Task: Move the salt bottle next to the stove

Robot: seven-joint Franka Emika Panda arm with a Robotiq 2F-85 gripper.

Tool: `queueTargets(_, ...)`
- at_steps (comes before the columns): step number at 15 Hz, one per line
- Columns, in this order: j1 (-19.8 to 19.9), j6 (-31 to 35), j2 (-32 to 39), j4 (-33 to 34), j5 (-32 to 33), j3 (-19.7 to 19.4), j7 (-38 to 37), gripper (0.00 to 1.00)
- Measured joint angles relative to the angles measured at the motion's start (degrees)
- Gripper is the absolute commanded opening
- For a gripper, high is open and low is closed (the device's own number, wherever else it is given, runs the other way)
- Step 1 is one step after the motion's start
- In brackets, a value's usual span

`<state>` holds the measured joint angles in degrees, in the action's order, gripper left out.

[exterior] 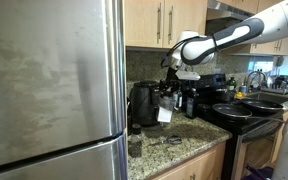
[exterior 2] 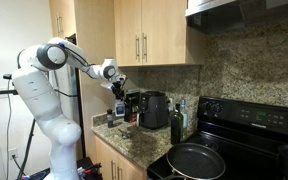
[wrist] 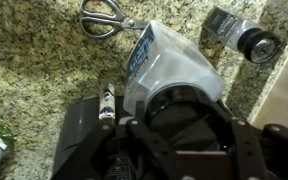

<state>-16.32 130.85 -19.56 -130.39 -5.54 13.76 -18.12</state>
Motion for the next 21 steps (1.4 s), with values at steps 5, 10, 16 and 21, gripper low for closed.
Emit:
queueTargets(5,9.53,1.49,-0.73,-3.86,1.59,-4.87,-3.38,0.37)
queueTargets(10,14.22,1.73,-2.05,-4.73,0.72,-9.77,-3.37,0.37)
queueTargets(16,19.36,2.88,1.76,-4.78,6.82,-9.49,-12.79,0.37)
queueTargets(21,26.88,5.24,6.16,-4.7,15.59,-11.29,-23.07,0.62)
